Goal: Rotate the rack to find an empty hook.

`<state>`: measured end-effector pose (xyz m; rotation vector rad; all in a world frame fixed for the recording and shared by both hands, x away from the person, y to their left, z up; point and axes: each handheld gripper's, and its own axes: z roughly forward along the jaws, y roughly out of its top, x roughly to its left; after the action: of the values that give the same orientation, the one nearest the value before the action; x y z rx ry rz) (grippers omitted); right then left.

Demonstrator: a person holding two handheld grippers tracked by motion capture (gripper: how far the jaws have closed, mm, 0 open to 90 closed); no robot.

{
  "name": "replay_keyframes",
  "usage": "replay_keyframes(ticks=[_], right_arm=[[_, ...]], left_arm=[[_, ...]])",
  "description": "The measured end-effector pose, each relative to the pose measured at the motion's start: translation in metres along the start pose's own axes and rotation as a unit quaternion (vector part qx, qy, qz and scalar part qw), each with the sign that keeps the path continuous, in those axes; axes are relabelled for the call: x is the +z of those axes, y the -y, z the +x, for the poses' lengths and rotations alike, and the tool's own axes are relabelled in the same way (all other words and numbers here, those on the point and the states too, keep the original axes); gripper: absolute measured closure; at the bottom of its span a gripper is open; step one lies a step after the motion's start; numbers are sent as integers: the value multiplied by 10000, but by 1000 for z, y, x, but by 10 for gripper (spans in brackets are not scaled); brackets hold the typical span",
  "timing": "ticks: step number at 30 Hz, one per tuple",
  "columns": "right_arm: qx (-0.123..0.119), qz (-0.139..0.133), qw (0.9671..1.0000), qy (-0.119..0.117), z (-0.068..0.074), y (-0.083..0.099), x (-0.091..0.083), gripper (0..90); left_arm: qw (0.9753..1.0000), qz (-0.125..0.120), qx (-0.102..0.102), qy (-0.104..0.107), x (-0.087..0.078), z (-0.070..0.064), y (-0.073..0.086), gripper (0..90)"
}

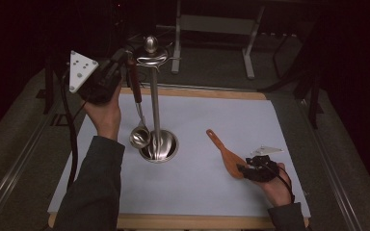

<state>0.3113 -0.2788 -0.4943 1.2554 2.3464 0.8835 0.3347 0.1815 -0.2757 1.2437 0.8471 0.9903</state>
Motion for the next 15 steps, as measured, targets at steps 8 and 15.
replay_keyframes(ticks=[8, 15], right_arm=[[1, 25, 10000, -4, 0, 1, 1, 515], [7, 31, 10000, -3, -1, 1, 1, 515]], left_arm=[[10000, -68, -51, -20, -5, 5, 0, 900], [9999, -129, -71, -51, -13, 10, 2, 900]])
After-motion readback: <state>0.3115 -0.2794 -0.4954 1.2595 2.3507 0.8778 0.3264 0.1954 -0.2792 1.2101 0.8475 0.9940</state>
